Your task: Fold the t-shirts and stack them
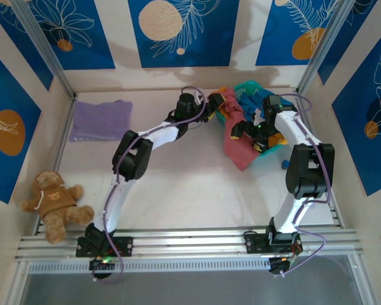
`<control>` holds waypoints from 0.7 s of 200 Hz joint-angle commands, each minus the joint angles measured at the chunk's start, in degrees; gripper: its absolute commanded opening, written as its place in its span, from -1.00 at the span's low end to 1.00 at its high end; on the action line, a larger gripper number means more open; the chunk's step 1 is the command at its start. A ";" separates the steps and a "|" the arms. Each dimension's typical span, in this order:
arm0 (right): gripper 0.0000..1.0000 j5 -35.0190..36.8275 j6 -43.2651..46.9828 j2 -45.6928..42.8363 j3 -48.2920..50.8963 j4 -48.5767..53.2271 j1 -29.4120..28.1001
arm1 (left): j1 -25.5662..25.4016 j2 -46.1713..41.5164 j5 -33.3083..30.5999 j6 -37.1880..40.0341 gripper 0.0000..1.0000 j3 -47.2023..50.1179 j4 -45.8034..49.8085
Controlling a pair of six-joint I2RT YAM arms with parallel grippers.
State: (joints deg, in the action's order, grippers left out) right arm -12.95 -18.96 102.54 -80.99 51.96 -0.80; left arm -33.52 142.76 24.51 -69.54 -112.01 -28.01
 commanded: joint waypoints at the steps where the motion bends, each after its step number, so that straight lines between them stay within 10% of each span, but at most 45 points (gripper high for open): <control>1: 0.98 -2.19 -2.69 0.06 -2.02 -0.46 0.18 | -1.28 2.42 3.19 1.05 0.98 -7.83 3.63; 71: 0.98 -4.73 -8.16 3.33 -6.30 -4.02 4.32 | -1.97 8.60 4.85 1.45 0.98 -18.26 6.66; 140: 0.98 8.33 -25.23 16.54 -20.16 -1.36 0.62 | 4.15 -16.90 1.93 18.85 0.98 8.44 14.74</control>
State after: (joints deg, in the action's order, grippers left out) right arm -11.64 -35.22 114.50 -96.66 49.06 2.17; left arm -31.79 137.95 27.86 -62.08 -108.18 -18.68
